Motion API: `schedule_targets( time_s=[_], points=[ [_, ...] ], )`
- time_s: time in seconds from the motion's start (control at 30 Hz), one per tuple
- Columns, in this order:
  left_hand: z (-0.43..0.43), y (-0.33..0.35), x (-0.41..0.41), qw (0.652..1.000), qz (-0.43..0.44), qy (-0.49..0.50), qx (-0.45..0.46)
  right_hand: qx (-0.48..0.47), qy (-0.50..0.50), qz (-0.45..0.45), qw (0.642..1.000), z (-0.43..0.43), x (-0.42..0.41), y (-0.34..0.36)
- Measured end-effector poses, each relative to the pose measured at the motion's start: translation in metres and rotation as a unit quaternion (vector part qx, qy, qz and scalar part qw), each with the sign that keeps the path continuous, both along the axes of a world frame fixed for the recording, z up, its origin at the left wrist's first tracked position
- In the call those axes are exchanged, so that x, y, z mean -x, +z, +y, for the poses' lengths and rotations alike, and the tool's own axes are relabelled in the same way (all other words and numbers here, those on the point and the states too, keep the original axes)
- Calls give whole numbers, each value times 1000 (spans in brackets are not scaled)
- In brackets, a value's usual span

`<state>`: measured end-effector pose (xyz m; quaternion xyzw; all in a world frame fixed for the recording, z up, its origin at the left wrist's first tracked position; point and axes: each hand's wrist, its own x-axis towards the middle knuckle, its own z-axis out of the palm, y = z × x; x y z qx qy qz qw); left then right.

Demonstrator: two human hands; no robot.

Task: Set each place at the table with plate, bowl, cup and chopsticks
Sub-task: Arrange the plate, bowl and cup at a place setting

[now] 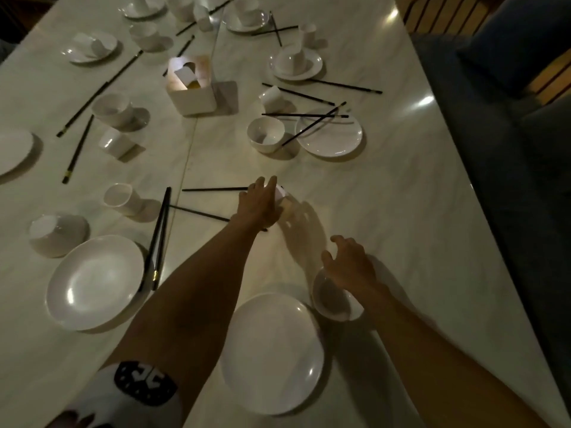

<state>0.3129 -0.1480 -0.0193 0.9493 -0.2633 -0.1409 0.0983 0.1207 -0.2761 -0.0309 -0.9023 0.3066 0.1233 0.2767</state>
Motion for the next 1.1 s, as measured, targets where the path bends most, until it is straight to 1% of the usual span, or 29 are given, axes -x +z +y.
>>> schedule_targets(
  time_s=[0.1,0.17,0.33,0.5,0.63,0.7,0.77,0.83,0.9,0.97,1.1],
  points=[
    [-8,-11,-21,999,24,-28,-21,-10,-2,-2,1000,-3,-8,-3],
    [-9,-20,-29,998,36,-39,-15,-12,3,0,1000,-4,-13,-6],
    [0,-27,-23,996,53,-23,74,-16,18,-3,1000,4,-20,-7],
    [30,-19,3,989,88,43,114,7,72,-15,997,23,-19,4],
    [76,-4,41,973,100,88,186,37,109,-36,993,45,-7,9],
    [105,0,66,966,102,111,211,59,136,-31,988,55,3,10],
    [136,-1,92,954,101,163,229,99,168,-20,981,62,16,12],
    [164,-6,116,943,102,225,221,145,195,-21,970,68,29,14],
    [188,-15,137,937,110,262,204,170,204,-22,964,74,41,13],
    [205,-22,154,924,117,304,200,180,204,-10,962,80,49,6],
    [218,-31,183,914,76,352,187,177,200,16,963,84,65,-6]
  ],
)
